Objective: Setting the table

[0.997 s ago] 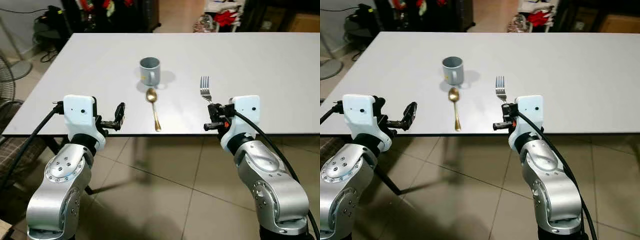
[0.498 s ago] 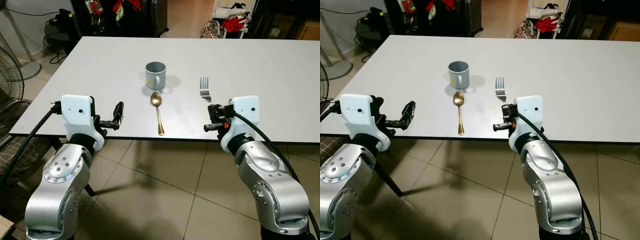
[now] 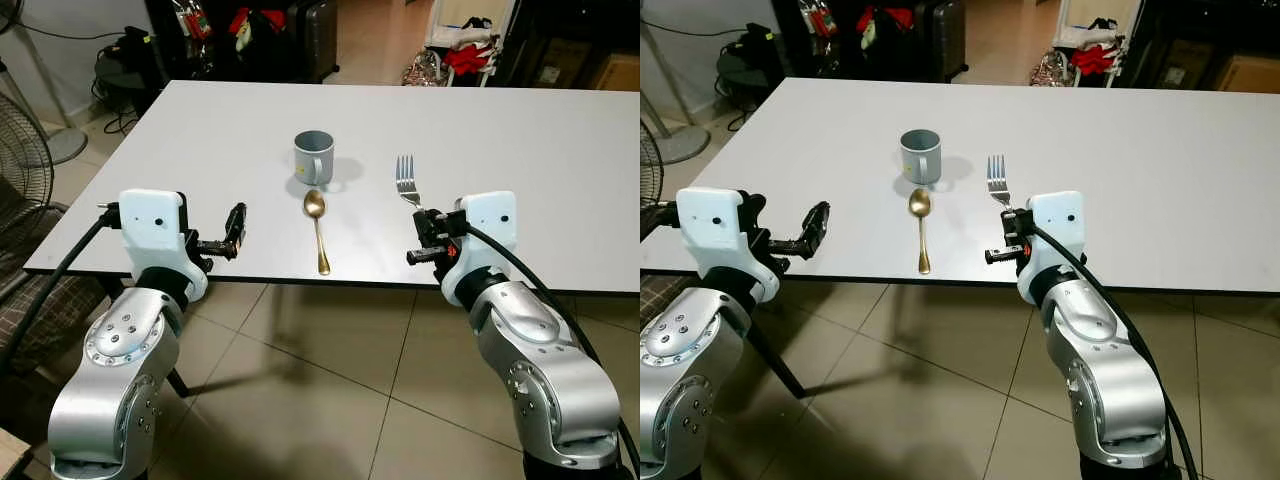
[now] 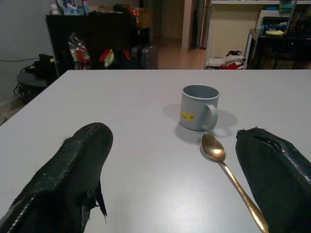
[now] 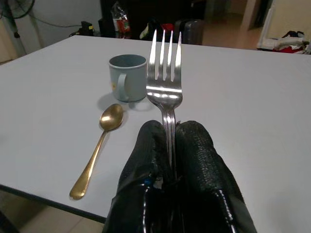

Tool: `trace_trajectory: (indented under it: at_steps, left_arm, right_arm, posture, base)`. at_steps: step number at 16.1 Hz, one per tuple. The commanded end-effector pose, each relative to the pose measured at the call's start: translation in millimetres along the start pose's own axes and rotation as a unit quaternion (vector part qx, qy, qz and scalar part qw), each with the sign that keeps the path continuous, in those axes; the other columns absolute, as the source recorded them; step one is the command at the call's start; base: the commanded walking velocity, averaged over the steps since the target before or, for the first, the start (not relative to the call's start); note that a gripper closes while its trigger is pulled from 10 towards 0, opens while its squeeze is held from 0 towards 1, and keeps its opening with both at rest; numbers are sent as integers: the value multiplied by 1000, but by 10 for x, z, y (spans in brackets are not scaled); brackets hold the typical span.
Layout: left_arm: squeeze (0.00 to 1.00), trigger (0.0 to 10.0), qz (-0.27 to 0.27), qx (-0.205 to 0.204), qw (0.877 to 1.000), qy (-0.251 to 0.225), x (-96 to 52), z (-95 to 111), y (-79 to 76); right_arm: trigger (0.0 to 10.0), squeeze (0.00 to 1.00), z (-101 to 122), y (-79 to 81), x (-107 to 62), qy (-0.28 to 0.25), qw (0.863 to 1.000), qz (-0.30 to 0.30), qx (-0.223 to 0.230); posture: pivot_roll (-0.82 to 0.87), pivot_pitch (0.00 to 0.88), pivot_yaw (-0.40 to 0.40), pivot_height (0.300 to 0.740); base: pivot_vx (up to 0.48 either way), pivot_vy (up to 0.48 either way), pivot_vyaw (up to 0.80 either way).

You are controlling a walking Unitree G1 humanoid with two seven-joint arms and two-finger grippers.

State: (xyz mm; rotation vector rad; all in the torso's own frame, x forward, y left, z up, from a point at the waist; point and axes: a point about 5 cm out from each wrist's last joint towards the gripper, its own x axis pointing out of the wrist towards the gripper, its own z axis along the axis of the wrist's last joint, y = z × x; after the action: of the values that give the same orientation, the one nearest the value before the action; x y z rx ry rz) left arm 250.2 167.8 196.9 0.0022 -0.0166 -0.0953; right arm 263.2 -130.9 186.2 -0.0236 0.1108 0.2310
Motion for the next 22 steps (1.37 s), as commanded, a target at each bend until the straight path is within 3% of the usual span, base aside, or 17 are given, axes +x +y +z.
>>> trace_trajectory:
  at_steps: [1,4,7,14,18,20,22]
  left_arm:
    - [0,10000,2,-2,1000,-1,-15,1,10]
    - [0,10000,1,-3,1000,-2,-12,1,4]
    - [0,10000,1,-3,1000,-3,-11,2,7]
    - [0,10000,-4,-5,1000,0,17,-6,7]
    - [0,10000,-13,-9,1000,3,17,-28,-36]
    - [0,10000,-9,-14,1000,11,-41,-70,-32]
    - [0,10000,-12,-3,999,29,-141,-167,-31]
  right_arm:
    - [10000,0,7,27,29,3,1000,11,-7]
    - [10000,0,5,54,39,9,998,23,-54]
    - [10000,0,7,43,40,4,1000,16,-20]
    - [10000,0,-1,5,36,14,1000,1,-16]
    - [10000,0,-14,-22,29,23,1000,-2,-13]
    - [10000,0,-29,-34,22,32,999,-2,-23]
    - [10000,0,-167,-7,1,82,995,17,-46]
  posture:
    - [-70,25,16,740]
    - [-71,25,13,740]
    - [-70,27,14,740]
    - [-86,48,30,740]
    - [-90,55,28,740]
    - [-89,63,19,740]
    - [-96,59,12,740]
  base:
    - [368,0,0]
    - [369,0,154]
    - [370,0,183]
    - [369,0,0]
    - [368,0,-788]
    - [347,0,0]
    - [0,0,0]
